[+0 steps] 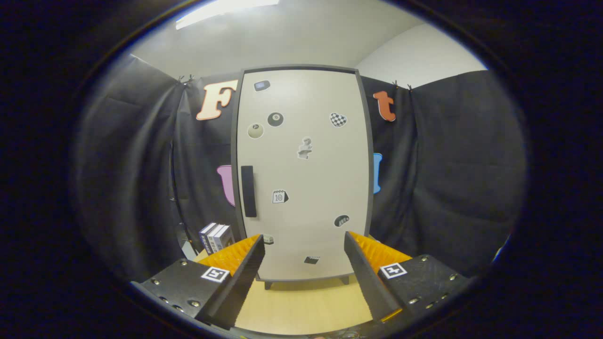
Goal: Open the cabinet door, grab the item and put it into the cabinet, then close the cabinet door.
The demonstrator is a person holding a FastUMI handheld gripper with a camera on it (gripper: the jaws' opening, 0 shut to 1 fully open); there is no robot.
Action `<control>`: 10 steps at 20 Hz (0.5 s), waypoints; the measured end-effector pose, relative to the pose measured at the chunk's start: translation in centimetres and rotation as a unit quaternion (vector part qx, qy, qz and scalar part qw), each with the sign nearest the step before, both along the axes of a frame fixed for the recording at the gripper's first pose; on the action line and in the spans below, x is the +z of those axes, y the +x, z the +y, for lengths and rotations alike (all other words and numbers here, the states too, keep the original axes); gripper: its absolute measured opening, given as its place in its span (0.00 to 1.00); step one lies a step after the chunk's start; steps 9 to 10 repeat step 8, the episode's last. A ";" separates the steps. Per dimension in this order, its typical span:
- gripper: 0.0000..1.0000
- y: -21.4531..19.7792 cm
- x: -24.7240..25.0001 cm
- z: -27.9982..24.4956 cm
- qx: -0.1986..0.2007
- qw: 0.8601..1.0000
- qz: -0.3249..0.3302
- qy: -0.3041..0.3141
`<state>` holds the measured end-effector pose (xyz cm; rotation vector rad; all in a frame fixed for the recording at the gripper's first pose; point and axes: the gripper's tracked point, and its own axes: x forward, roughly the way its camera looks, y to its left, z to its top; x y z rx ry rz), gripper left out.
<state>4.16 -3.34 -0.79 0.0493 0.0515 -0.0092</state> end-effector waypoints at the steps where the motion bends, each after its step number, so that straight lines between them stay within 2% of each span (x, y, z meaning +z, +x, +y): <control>1: 1.00 -0.6 0.5 -0.1 -0.003 1.000 -0.006 0.003; 10: 1.00 -2.7 1.2 0.4 -0.009 1.000 -0.013 0.003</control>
